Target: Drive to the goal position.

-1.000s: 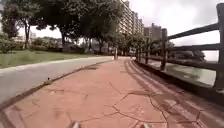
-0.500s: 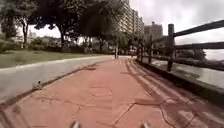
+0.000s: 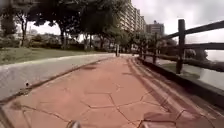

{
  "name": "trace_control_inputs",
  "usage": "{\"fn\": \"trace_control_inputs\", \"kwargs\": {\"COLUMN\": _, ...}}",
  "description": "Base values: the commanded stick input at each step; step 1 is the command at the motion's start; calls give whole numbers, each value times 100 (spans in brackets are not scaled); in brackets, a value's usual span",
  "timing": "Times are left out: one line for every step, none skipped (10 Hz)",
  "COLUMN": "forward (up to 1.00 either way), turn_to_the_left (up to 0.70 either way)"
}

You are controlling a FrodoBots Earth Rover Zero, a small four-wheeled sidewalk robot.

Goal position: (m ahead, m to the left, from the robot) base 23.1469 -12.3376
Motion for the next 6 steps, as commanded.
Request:
{"fn": "trace_control_inputs", "kwargs": {"forward": 70, "turn_to_the_left": 0}}
{"fn": "trace_control_inputs", "kwargs": {"forward": 70, "turn_to_the_left": 0}}
{"fn": "trace_control_inputs", "kwargs": {"forward": 70, "turn_to_the_left": 0}}
{"fn": "trace_control_inputs", "kwargs": {"forward": 70, "turn_to_the_left": 0}}
{"fn": "trace_control_inputs", "kwargs": {"forward": 70, "turn_to_the_left": 0}}
{"fn": "trace_control_inputs", "kwargs": {"forward": 70, "turn_to_the_left": 0}}
